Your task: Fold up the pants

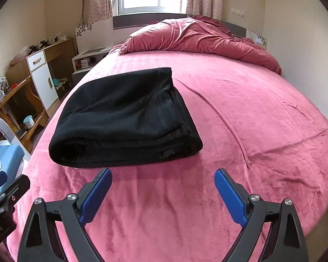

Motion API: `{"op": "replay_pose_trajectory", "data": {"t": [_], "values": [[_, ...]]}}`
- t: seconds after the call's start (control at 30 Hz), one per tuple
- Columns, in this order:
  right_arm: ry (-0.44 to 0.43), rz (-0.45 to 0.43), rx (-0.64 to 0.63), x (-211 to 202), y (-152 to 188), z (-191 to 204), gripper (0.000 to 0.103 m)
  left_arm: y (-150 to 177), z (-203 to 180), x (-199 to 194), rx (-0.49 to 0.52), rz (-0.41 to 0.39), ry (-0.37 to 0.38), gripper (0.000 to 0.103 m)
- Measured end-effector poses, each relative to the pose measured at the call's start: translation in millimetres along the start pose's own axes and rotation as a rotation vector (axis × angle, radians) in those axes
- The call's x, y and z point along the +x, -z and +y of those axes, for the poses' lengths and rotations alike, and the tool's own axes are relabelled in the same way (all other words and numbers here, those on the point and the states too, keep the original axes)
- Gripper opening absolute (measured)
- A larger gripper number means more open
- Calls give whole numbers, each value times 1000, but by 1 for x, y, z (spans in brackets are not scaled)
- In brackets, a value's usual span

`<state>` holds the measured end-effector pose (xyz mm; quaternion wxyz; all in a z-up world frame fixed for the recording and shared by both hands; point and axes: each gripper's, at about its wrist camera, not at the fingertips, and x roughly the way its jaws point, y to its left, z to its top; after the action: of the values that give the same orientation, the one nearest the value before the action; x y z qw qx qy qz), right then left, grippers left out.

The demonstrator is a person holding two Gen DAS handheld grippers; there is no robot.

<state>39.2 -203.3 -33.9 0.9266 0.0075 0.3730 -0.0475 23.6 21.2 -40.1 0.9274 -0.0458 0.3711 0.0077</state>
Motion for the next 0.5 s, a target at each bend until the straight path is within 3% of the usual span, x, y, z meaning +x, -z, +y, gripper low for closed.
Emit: {"op": "replay_pose_trajectory", "data": {"t": [0.5], "values": [[-9,0,-27,-6,5,9,95,2,2,-8,4,-17,-9,84]]}}
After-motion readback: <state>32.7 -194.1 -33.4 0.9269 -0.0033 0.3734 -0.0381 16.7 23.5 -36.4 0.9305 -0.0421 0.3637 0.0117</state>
